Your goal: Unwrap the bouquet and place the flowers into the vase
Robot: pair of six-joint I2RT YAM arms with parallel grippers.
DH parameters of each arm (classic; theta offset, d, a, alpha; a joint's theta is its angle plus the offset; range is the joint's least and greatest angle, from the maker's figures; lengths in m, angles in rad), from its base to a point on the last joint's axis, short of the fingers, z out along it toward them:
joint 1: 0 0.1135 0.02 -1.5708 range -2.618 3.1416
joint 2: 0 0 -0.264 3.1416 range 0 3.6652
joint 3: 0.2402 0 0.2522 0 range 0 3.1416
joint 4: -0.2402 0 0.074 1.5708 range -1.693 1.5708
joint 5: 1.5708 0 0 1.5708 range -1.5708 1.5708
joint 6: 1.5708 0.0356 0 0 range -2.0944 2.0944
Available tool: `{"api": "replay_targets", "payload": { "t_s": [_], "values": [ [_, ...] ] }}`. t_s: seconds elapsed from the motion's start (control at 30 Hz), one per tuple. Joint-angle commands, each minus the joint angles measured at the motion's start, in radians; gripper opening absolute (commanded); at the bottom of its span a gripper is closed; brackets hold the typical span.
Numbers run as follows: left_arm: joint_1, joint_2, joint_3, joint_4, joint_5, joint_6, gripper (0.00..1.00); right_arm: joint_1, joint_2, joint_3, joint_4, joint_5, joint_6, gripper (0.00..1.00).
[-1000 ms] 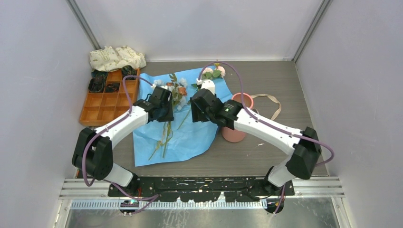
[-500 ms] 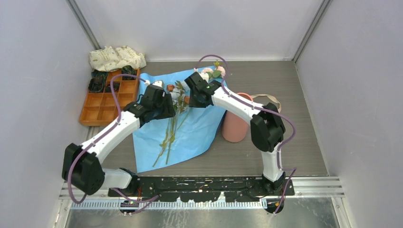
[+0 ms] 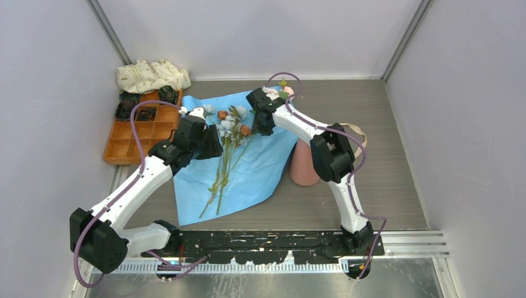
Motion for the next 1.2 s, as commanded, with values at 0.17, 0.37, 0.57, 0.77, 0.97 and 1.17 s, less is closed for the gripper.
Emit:
{"api": "replay_targets", "payload": {
  "t_s": [0.17, 0.37, 0.57, 0.77, 0.97, 1.17],
  "values": [
    [0.001, -0.046, 0.000, -0.001, -0.005, 0.021, 0.56, -0.036, 0.081, 0.146, -0.014, 0.029, 0.046, 0.36],
    [0.002, -0.047, -0.013, 0.005, 0.001, 0.013, 0.55, -0.050, 0.140, 0.197, -0.028, 0.033, 0.049, 0.37],
    [0.003, -0.050, -0.021, -0.001, 0.002, 0.012, 0.54, -0.053, 0.168, 0.230, -0.042, 0.034, 0.049, 0.33],
    [0.003, -0.063, -0.030, -0.010, 0.004, 0.007, 0.54, -0.045, 0.106, 0.174, -0.025, 0.022, 0.052, 0.38],
    [0.002, -0.081, -0.033, -0.001, 0.016, 0.000, 0.54, -0.043, 0.040, 0.104, 0.031, -0.009, 0.059, 0.45],
    [0.002, -0.090, -0.034, -0.012, 0.014, 0.001, 0.54, -0.038, 0.057, 0.104, 0.013, -0.043, 0.079, 0.43]
  ]
}}
